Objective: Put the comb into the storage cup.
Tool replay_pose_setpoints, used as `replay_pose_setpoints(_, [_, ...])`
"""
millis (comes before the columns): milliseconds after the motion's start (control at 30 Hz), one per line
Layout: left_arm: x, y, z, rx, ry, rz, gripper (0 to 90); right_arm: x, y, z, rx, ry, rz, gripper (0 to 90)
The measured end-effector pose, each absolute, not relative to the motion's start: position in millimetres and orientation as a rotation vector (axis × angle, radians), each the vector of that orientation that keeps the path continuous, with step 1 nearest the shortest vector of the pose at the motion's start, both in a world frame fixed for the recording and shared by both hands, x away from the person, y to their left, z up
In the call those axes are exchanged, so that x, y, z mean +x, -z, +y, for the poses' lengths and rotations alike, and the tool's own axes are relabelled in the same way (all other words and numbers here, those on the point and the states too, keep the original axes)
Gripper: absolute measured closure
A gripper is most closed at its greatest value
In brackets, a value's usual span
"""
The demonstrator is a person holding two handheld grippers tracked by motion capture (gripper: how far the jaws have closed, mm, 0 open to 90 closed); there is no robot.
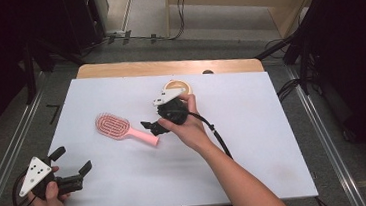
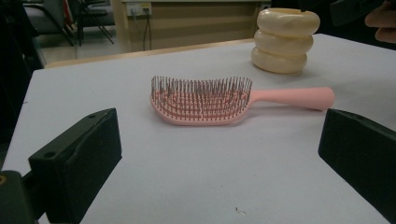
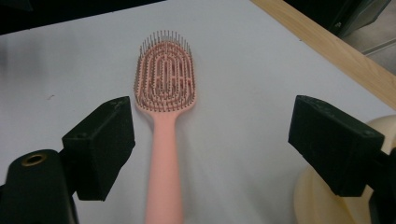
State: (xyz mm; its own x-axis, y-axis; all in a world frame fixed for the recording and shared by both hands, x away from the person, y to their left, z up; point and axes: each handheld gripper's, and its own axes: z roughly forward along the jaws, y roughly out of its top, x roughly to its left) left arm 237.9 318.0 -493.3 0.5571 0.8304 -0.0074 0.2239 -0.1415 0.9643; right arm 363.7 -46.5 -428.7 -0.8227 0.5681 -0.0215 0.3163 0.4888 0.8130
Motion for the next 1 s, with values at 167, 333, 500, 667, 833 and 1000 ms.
replay_pose_setpoints(167, [238,493,318,1.673,-0.673,0.893,0.0,369,432,-36,0.742,-1.223,2.491,13.1])
replay_pose_setpoints(333, [238,493,318,1.674,-0.674,0.893,0.0,373,436,-26,0.729,-1.186,2.530,16.2])
replay_pose_setpoints(500, [238,493,318,1.674,-0.673,0.891,0.0,377,438,-20,0.737,-1.156,2.555,17.0])
replay_pose_setpoints(667, [238,493,318,1.674,-0.673,0.891,0.0,384,442,-14,0.751,-1.137,2.609,20.8])
replay_pose_setpoints(833, [238,493,318,1.675,-0.672,0.891,0.0,386,445,-6,0.770,-1.107,2.642,25.4])
replay_pose_setpoints(1000, [238,493,318,1.673,-0.672,0.891,0.0,391,451,4,0.807,-1.059,2.706,31.8])
